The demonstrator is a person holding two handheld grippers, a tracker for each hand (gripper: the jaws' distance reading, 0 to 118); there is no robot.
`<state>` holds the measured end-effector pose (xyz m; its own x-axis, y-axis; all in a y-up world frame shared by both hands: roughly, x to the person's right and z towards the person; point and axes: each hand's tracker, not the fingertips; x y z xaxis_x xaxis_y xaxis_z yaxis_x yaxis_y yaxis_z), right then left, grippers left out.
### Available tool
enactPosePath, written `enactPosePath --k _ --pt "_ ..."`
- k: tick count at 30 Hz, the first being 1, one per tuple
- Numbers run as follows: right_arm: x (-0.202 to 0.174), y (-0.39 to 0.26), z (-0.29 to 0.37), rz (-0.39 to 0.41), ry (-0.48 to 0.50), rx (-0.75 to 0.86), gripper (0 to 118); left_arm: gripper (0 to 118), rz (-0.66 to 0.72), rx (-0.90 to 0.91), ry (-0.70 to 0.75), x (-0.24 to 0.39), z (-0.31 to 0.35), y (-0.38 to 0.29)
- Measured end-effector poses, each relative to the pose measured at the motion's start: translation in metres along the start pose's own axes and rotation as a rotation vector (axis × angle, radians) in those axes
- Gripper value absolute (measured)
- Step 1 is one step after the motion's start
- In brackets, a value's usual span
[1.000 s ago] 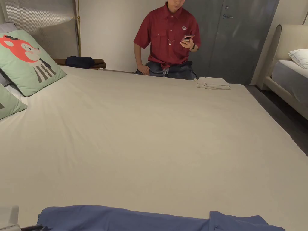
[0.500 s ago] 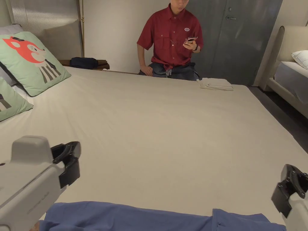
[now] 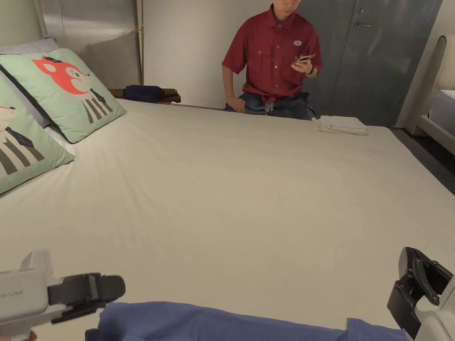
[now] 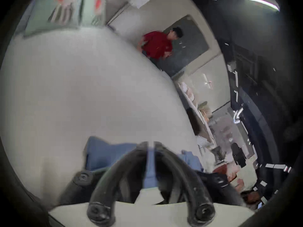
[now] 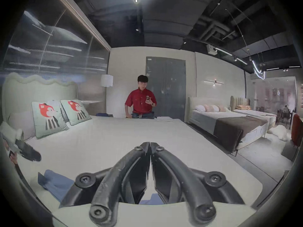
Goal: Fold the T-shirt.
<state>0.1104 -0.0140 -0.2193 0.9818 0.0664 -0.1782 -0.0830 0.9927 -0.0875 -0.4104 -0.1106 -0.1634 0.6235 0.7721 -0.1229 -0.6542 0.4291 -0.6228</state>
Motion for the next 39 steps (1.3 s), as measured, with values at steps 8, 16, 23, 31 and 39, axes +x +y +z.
enactPosePath --k 8,16,23,31,39 --pt "-0.018 -0.004 0.001 0.020 -0.008 -0.059 0 115 0.252 -0.130 -0.059 -0.076 -0.030 -0.010" --pt "-0.034 -0.001 -0.002 0.027 0.008 -0.086 0 114 0.283 -0.218 -0.258 -0.057 -0.077 -0.008" --pt "-0.034 0.002 0.000 0.015 0.005 -0.088 0 11 0.163 -0.273 0.023 -0.054 -0.086 -0.006" --pt "-0.033 0.004 0.003 0.021 -0.004 -0.085 0 8 0.276 -0.119 -0.019 -0.086 -0.022 0.014" --pt "-0.037 -0.006 -0.004 -0.011 0.027 -0.099 0 8 0.197 -0.065 0.116 -0.069 0.032 0.028"
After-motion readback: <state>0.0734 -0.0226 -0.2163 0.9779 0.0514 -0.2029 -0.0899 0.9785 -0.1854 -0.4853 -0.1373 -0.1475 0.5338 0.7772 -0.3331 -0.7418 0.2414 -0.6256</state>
